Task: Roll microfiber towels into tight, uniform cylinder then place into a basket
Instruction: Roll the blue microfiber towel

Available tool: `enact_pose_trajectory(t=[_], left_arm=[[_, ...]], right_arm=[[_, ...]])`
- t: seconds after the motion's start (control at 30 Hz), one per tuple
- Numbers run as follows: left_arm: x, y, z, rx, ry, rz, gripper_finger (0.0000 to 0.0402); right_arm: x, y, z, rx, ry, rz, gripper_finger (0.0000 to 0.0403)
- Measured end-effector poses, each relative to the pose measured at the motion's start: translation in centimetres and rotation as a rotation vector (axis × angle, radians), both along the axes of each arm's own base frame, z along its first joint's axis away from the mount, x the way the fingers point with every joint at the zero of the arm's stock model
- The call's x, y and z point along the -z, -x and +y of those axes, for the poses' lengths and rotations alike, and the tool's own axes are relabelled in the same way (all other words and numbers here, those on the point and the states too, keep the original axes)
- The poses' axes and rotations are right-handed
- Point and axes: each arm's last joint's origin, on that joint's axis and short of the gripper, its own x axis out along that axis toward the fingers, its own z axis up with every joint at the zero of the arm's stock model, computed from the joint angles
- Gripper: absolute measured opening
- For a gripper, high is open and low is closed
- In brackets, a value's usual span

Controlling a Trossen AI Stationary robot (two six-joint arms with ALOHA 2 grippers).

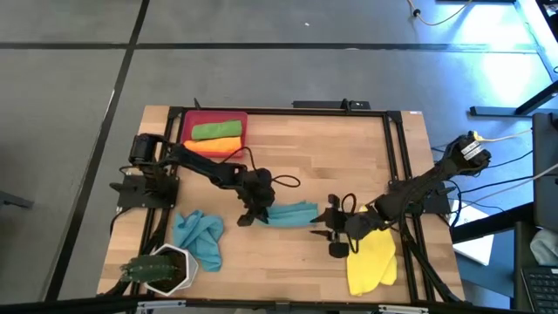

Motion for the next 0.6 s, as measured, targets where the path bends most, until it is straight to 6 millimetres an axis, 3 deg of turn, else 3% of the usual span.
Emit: enact_pose_trajectory(t=[0.27, 0.6], left_arm=[[1.9, 2.1, 1.3, -0.052, 0.132, -0.085, 0.0000], [3.5, 4.5, 2.0, -0.135, 0.147, -0.084, 0.0000]], right_arm=[[3.0, -2.3, 0.6, -0.016, 0.128, 0.067, 0.0149], [5.4, -6.6, -2.0, 0.081, 0.225, 0.129, 0.0149]])
